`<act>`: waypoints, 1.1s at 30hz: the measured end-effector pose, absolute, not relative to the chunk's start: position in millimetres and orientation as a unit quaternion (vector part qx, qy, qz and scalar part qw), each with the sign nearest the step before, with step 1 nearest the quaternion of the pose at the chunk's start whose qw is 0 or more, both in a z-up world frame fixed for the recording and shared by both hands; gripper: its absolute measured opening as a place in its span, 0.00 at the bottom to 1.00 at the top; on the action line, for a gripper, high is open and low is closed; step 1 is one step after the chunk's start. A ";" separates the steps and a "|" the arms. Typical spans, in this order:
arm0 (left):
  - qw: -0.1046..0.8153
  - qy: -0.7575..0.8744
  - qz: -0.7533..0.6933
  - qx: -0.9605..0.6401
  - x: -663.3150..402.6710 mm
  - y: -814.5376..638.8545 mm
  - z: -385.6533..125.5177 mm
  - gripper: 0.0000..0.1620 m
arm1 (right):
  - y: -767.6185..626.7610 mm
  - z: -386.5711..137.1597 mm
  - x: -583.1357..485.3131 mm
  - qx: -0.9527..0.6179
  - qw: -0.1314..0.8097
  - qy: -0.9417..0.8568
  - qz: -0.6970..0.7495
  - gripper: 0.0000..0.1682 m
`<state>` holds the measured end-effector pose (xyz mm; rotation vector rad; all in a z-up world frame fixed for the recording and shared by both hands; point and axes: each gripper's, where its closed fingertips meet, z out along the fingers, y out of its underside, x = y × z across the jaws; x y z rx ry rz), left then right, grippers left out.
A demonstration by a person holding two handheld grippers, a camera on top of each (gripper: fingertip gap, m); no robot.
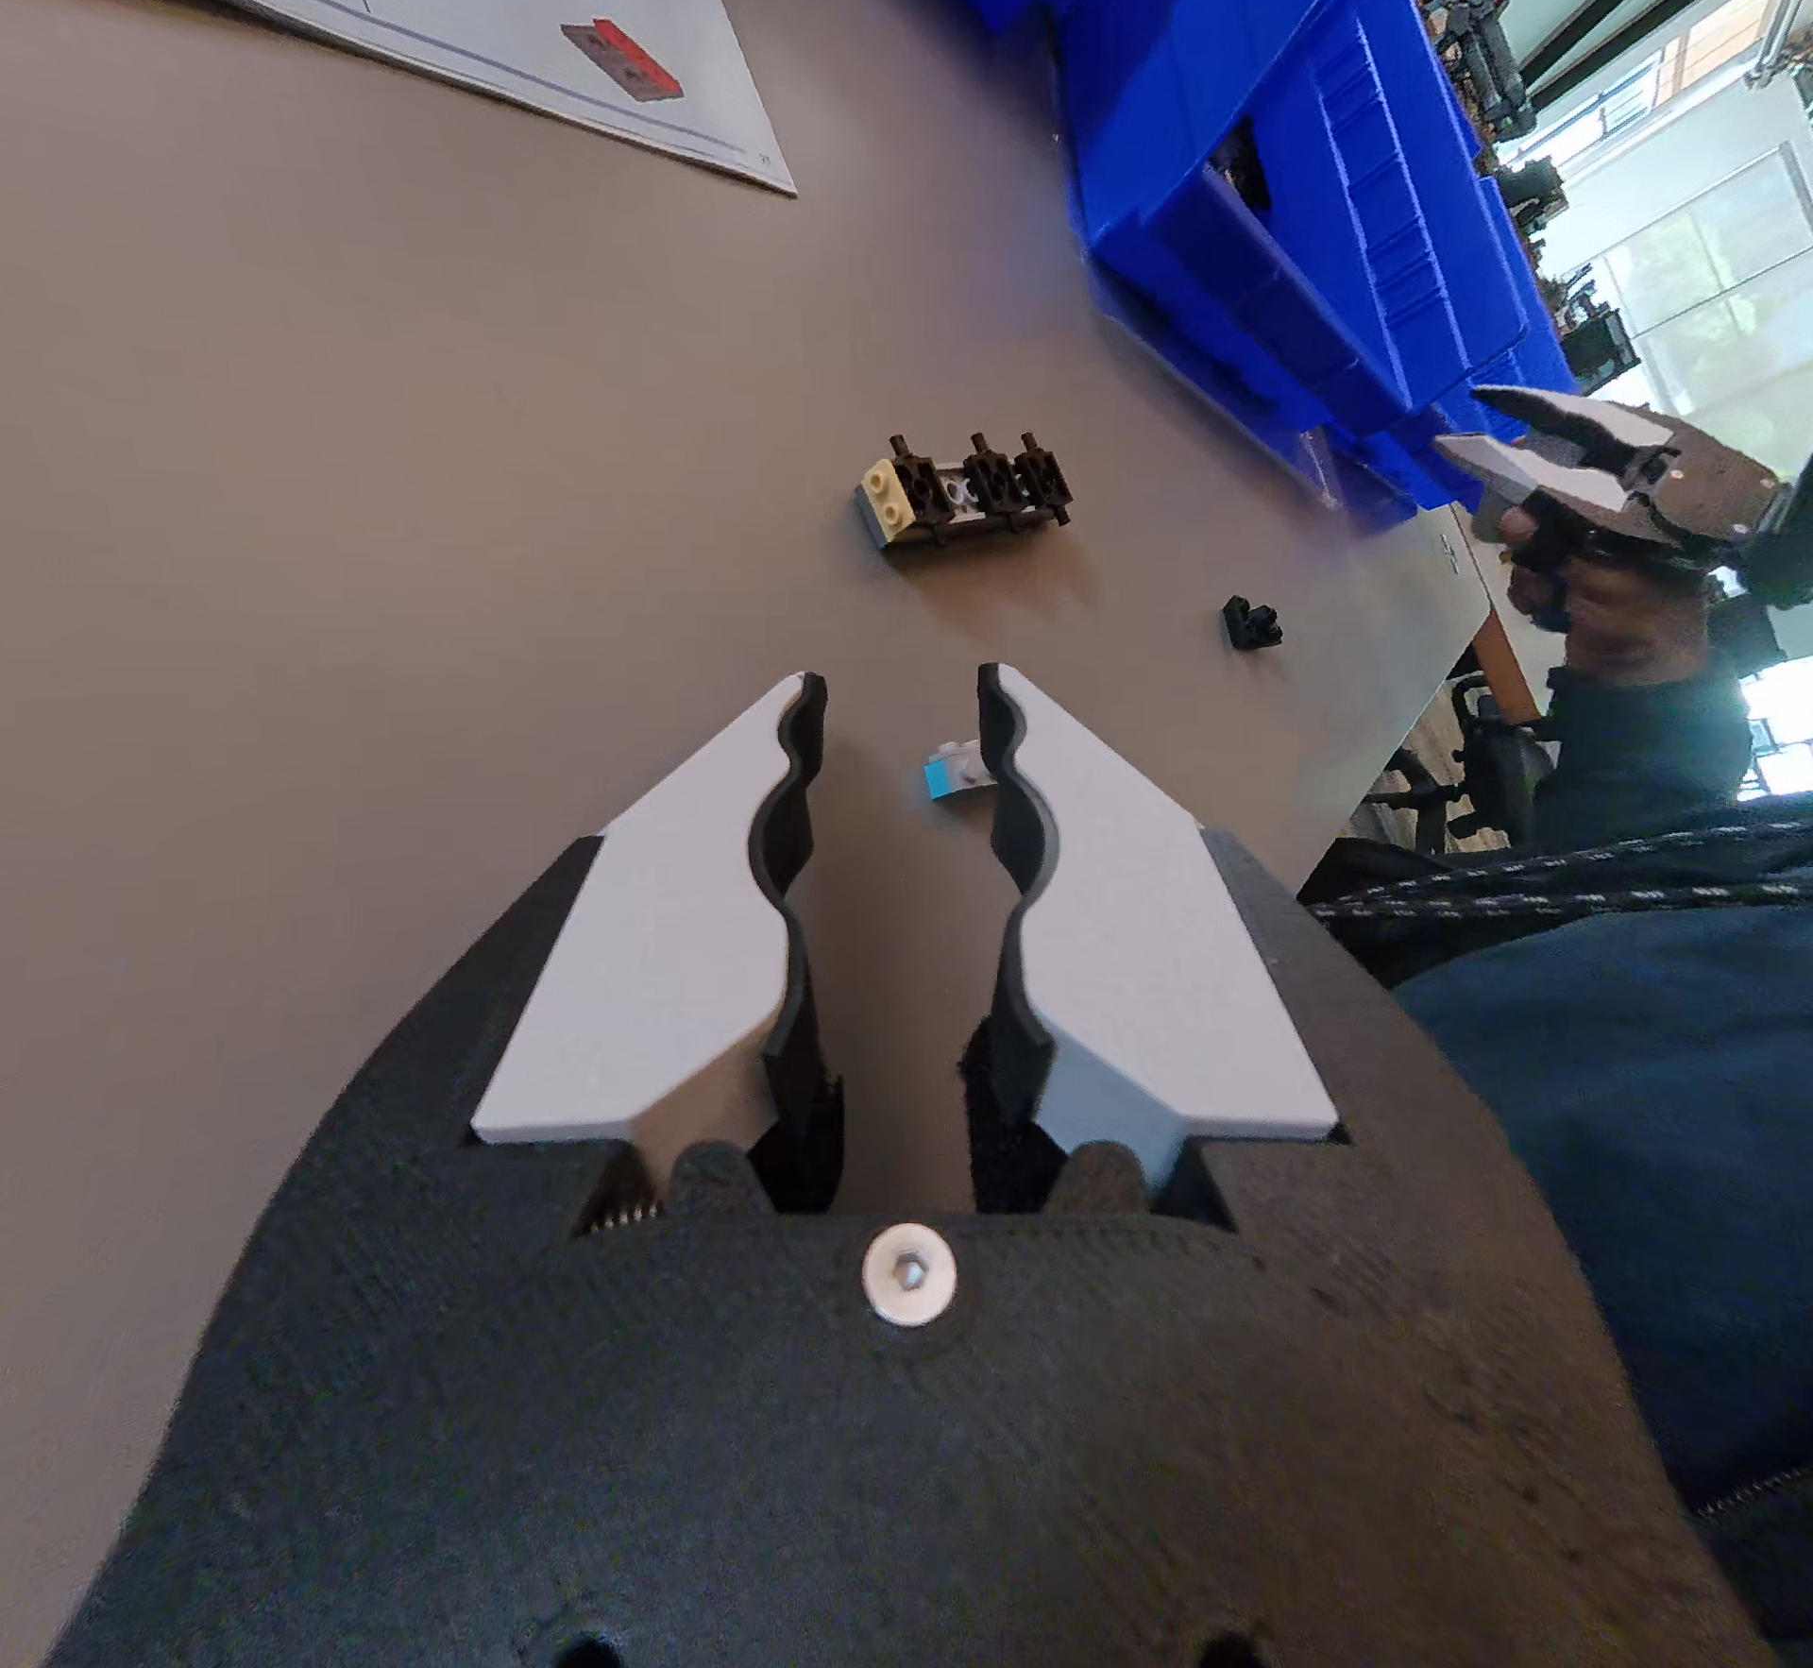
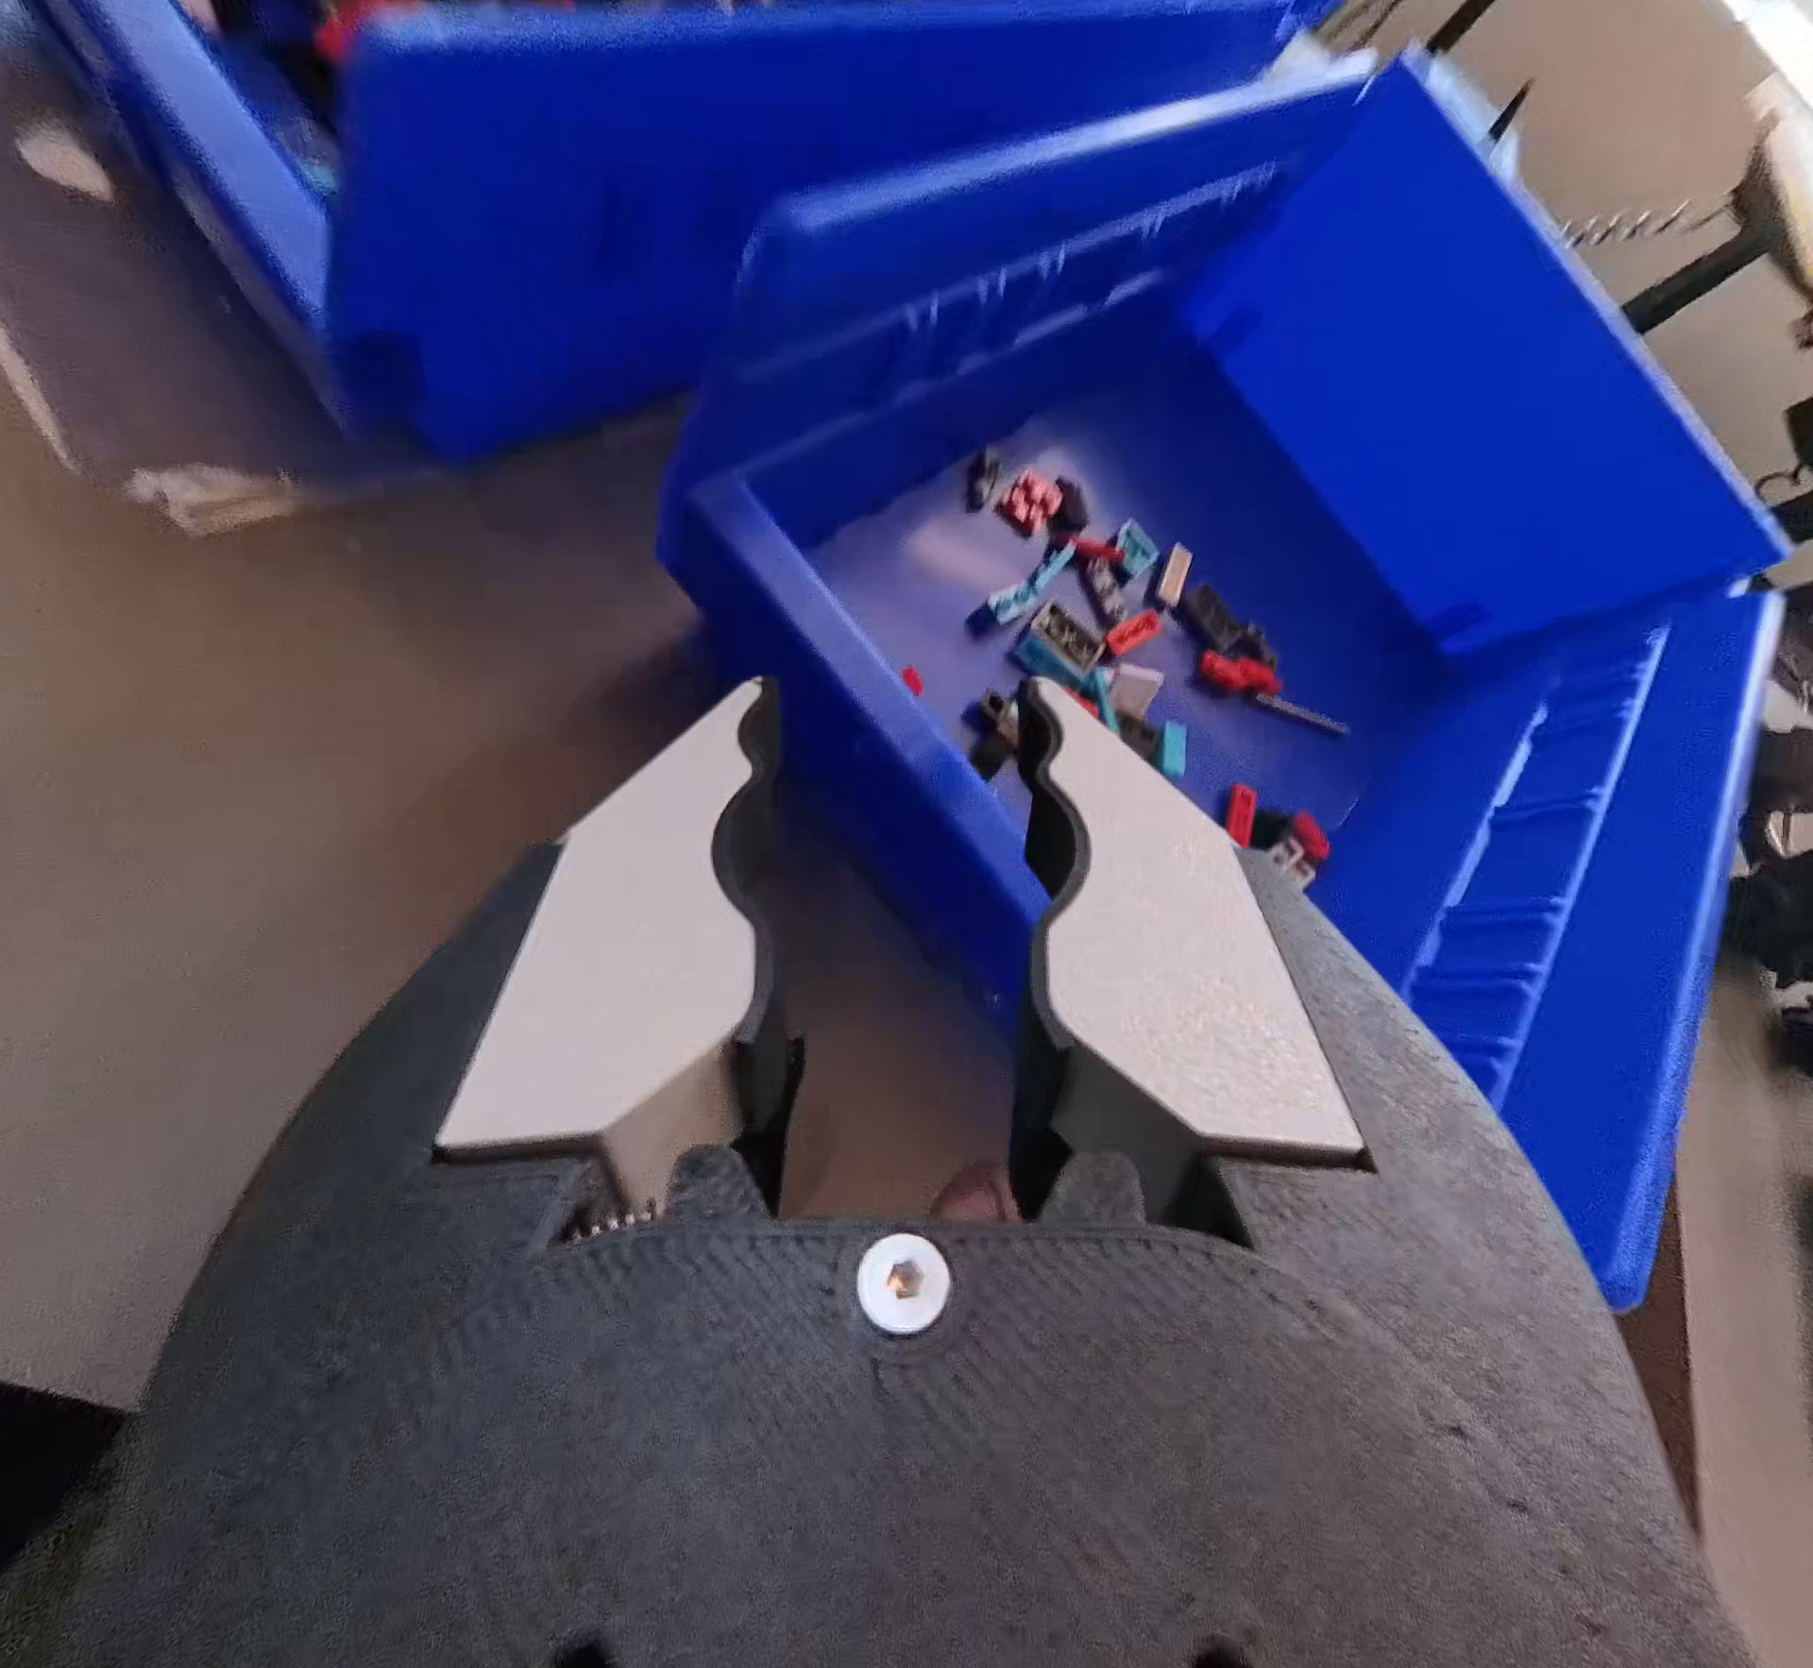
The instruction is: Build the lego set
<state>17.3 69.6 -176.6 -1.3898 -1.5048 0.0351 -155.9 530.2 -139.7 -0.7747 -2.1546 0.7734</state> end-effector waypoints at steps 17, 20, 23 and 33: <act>0.516 -0.628 0.025 -0.581 17.4 68.8 -176.9 0.20 | 496.8 -136.3 -103.9 -0.276 0.347 -0.803 0.397 0.27; 0.517 -0.627 0.020 -0.583 17.7 69.8 -177.0 0.20 | 476.6 -121.1 -82.2 -0.310 0.291 -0.747 0.510 0.25; 0.518 -0.625 0.015 -0.584 17.8 70.9 -177.1 0.20 | 464.0 -124.5 -73.7 -0.331 0.254 -0.716 0.560 0.24; 0.518 -0.626 0.014 -0.582 17.4 70.5 -177.4 0.19 | 456.6 -141.8 -74.1 -0.344 0.216 -0.713 0.572 0.23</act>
